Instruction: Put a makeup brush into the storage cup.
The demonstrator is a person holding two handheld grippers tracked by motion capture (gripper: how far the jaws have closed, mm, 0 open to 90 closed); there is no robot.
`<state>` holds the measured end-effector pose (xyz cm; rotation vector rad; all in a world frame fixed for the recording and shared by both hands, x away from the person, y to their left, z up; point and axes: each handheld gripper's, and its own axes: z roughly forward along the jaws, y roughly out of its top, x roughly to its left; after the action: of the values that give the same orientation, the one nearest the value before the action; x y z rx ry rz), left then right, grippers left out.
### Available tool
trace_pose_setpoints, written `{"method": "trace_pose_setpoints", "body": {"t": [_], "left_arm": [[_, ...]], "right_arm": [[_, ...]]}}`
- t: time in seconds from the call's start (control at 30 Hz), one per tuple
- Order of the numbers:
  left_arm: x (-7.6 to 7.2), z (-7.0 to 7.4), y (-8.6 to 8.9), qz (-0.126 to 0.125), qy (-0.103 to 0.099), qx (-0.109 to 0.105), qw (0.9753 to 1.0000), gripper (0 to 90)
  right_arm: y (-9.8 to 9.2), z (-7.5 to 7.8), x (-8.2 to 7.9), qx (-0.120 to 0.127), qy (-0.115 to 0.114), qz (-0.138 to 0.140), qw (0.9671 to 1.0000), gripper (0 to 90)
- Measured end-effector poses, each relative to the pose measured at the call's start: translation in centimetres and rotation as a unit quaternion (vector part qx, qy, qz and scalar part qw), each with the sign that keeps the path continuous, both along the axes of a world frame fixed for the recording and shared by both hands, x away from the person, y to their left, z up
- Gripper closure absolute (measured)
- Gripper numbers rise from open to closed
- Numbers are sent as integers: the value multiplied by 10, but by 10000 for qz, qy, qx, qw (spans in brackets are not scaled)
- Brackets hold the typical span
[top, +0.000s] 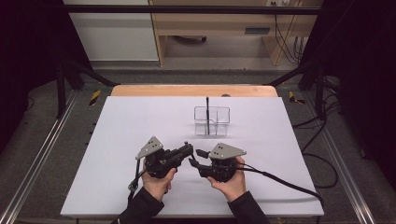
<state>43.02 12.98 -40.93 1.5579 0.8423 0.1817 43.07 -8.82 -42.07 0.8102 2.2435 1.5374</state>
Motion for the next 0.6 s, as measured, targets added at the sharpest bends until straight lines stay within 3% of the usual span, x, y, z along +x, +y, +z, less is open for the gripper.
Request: {"method": "trace_pose_setpoints", "body": {"t": [0.37, 0.6], "left_arm": [[0, -2, -2, -20, -10, 73, 10000, 834], [1, -2, -2, -56, 2, 80, 10000, 829]], "right_arm": [[1, 0, -2, 34, -41, 53, 10000, 830], [0, 1, -2, 41, 26, 111, 9999, 843]]}}
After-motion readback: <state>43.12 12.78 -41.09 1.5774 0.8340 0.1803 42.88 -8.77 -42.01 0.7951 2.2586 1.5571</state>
